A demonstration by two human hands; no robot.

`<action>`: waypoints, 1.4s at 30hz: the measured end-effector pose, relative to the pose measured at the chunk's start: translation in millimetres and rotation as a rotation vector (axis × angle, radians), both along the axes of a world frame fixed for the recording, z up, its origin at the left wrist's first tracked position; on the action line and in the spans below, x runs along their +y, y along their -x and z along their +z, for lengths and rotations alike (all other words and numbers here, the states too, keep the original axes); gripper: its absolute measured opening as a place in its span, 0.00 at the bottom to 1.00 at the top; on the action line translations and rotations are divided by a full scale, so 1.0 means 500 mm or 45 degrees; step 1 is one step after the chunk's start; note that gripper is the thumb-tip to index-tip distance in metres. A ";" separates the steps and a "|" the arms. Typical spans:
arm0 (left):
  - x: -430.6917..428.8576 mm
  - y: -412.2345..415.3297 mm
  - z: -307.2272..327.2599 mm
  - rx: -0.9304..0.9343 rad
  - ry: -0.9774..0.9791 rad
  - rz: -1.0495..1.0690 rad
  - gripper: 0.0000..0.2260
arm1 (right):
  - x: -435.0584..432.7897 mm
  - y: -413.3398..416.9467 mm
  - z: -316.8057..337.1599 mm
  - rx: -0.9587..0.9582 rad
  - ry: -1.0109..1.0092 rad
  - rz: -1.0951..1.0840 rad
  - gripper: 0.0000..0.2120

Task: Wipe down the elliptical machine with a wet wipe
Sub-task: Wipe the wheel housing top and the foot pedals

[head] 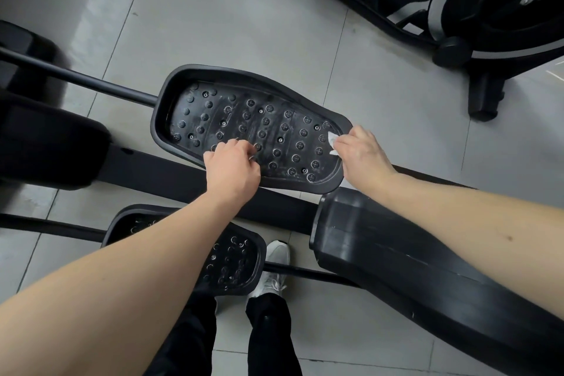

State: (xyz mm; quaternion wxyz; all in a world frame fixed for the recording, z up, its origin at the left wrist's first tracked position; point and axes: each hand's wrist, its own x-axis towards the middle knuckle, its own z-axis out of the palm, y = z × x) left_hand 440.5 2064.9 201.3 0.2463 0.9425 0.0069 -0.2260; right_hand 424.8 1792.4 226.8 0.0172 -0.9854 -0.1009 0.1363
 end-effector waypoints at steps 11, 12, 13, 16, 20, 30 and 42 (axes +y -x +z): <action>0.039 0.008 -0.002 -0.033 -0.053 -0.025 0.12 | 0.121 0.055 0.013 0.374 -0.032 0.151 0.11; 0.048 0.007 -0.004 -0.039 -0.053 -0.020 0.12 | 0.134 0.045 0.016 0.421 -0.032 0.082 0.13; 0.057 0.005 -0.004 -0.043 -0.055 -0.013 0.13 | 0.145 0.037 0.013 0.463 -0.058 0.012 0.14; 0.085 -0.001 -0.005 -0.057 -0.075 -0.005 0.13 | 0.183 0.023 0.000 0.529 -0.218 -0.151 0.15; 0.123 -0.006 -0.005 -0.082 -0.090 0.035 0.19 | 0.263 -0.004 -0.009 0.645 -0.348 -0.256 0.15; 0.217 -0.022 -0.028 -0.159 -0.024 0.410 0.24 | 0.424 -0.090 -0.043 0.746 -0.452 -0.348 0.16; 0.264 -0.050 -0.056 -0.093 0.190 0.493 0.23 | 0.626 -0.213 -0.109 0.637 -0.593 -0.394 0.14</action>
